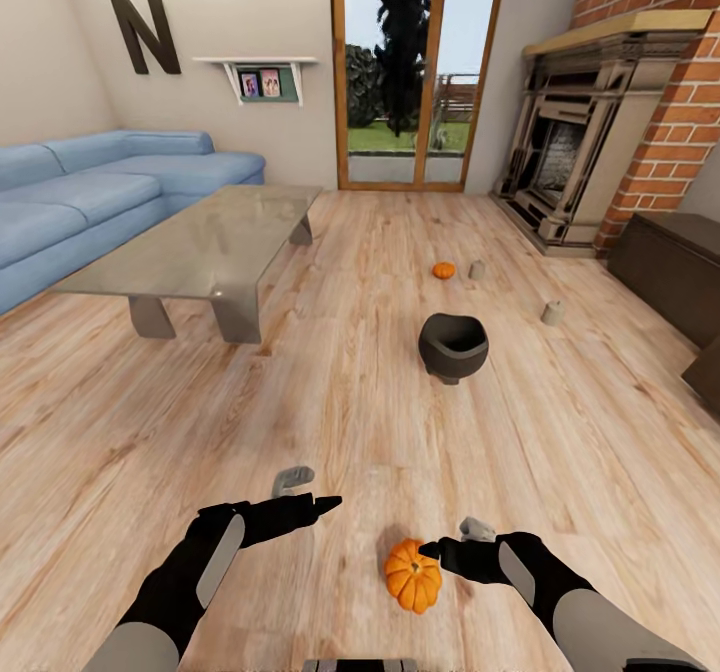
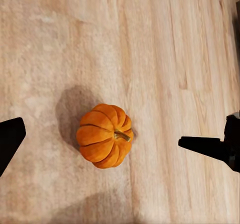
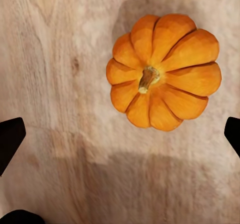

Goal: Place each of the two pumpkins and all three candles from the living room inside a cabinet in the living room (use any cabinet), then make sure every cabinet is closed, and position the cauldron so it is next to a table in the living room.

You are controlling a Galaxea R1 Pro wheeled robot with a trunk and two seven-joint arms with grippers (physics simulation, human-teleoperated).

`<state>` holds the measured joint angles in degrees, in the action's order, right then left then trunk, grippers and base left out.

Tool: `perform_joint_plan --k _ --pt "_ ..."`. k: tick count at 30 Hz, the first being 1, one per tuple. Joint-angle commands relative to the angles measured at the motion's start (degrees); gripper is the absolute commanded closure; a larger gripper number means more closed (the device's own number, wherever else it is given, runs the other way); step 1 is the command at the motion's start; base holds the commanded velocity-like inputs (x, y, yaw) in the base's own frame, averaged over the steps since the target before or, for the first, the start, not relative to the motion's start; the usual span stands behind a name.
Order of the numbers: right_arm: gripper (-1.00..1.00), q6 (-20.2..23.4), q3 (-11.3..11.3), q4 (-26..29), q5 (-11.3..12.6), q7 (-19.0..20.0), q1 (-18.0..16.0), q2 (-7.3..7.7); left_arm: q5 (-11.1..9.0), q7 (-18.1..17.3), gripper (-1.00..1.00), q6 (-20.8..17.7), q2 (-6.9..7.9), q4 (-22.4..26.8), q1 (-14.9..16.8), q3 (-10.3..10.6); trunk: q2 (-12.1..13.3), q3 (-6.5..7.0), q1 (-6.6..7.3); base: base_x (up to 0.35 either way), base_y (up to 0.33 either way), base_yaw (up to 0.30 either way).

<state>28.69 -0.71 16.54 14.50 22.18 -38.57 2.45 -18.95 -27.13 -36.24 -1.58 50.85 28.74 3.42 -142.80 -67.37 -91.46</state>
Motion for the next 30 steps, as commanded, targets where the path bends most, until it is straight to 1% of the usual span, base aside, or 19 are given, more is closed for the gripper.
perform_joint_plan --k 1,25,30 --pt "-1.0 0.36 -0.08 0.07 0.26 0.05 -0.01 0.01 -0.37 0.02 -1.0 -0.46 -0.01 0.04 0.03 -0.03 -0.43 -0.23 -0.21 0.0 0.0 0.0" --pt "-1.0 0.27 -0.08 0.07 0.26 0.06 -0.01 0.01 -0.39 -0.03 -1.0 -0.5 0.0 0.04 0.01 -0.02 -0.76 -5.55 -0.83 0.0 0.0 0.0" --pt "-1.0 0.28 -0.08 0.07 0.26 0.06 -0.01 0.01 -0.39 -0.01 -1.0 -0.43 0.0 0.05 0.04 -0.01 -0.76 -5.55 -0.83 0.0 0.0 0.0"
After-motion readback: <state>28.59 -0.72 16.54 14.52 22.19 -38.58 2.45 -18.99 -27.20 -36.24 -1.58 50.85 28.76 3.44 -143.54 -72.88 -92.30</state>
